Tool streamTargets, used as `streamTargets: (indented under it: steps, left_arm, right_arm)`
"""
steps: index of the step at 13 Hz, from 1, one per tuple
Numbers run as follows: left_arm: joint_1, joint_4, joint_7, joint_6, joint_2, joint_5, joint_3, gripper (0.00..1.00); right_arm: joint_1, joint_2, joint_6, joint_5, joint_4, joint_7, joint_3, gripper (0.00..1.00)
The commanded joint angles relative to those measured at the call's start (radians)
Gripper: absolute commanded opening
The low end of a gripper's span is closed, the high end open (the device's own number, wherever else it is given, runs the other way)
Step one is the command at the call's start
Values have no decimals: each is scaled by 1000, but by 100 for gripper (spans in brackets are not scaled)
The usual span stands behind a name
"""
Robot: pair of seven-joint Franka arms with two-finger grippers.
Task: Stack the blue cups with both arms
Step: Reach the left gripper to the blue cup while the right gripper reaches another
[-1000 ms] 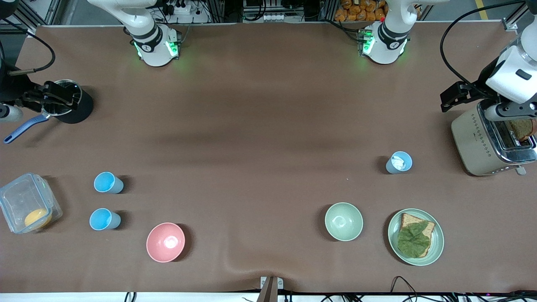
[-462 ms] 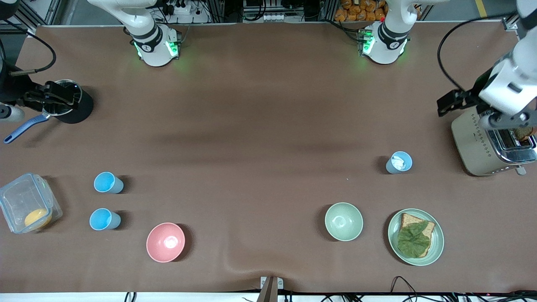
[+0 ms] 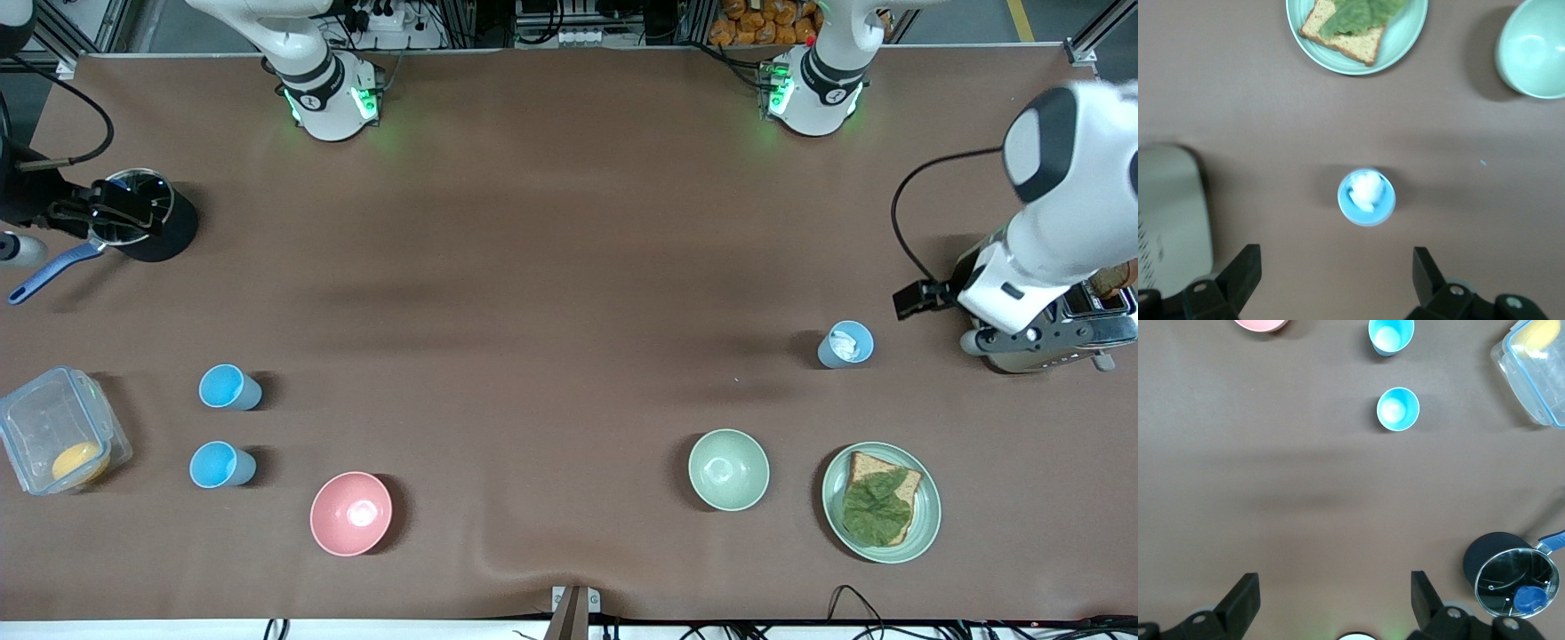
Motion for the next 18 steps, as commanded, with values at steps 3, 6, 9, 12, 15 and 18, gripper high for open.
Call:
streamTargets:
  steps: [3, 6, 9, 12, 15, 18]
  left_arm:
    - [34, -175, 30, 200, 51, -8, -5, 100]
    - [68, -211, 30, 304, 133, -8, -8, 100]
    - [67, -209, 30, 350, 197, -19, -11, 100]
    - [64, -208, 27, 373, 237, -30, -14, 86]
    - [53, -202, 24, 377, 254, -59, -22, 27]
    - [53, -194, 0, 377, 260, -65, -54, 0]
  right_arm:
    - [-49, 115, 15, 18, 6, 9, 10, 100]
    - [-56, 227, 163, 22, -18, -8, 8, 100]
    - [-86, 386, 381, 21, -32, -7, 8, 100]
    - [-101, 520, 440, -1, 28, -40, 8, 100]
    - [-142, 621, 588, 1, 39, -161, 8, 100]
    - [-158, 638, 616, 2, 39, -191, 8, 100]
